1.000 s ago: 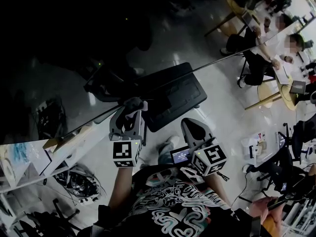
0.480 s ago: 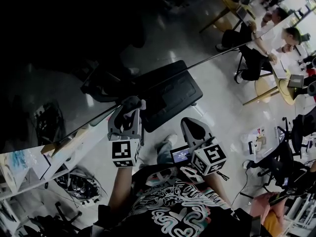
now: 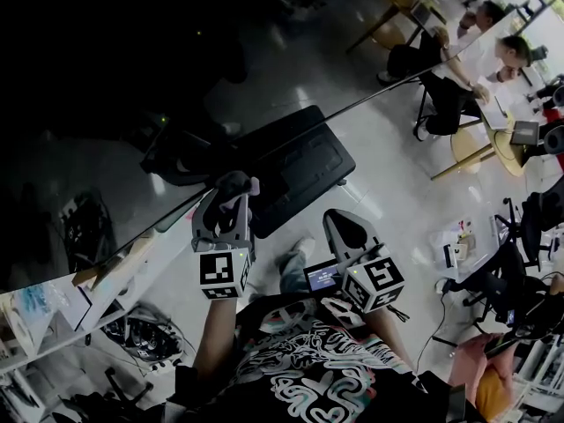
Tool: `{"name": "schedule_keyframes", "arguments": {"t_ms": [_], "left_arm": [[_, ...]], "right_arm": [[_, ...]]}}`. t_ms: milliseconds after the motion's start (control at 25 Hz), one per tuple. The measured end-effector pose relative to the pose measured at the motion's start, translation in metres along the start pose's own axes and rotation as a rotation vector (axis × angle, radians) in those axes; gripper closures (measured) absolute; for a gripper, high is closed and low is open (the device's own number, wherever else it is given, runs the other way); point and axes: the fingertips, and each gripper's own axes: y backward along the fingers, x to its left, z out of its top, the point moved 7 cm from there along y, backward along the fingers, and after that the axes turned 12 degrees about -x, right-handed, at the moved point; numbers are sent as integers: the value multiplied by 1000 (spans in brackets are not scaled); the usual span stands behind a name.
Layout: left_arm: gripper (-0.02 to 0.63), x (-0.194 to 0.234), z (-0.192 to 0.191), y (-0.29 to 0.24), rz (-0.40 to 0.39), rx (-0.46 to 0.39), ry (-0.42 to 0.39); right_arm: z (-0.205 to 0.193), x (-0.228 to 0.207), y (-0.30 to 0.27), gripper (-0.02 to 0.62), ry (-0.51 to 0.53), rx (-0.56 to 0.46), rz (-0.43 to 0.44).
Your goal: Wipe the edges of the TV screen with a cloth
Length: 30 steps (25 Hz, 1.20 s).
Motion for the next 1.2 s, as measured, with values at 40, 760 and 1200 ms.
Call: {"name": "schedule_keyframes", "arguments": {"t_ms": [40, 760, 1200], "left_arm": [[453, 0, 0, 0, 1, -2, 2], [453, -13, 4, -18, -23, -9, 52], [453, -26, 1, -34, -34, -14, 79]], "right_arm": [[-1, 0, 0, 559, 0, 1, -2], [-2, -14, 5, 560, -17, -5, -39], [0, -30, 7, 560, -18, -15, -77]]}}
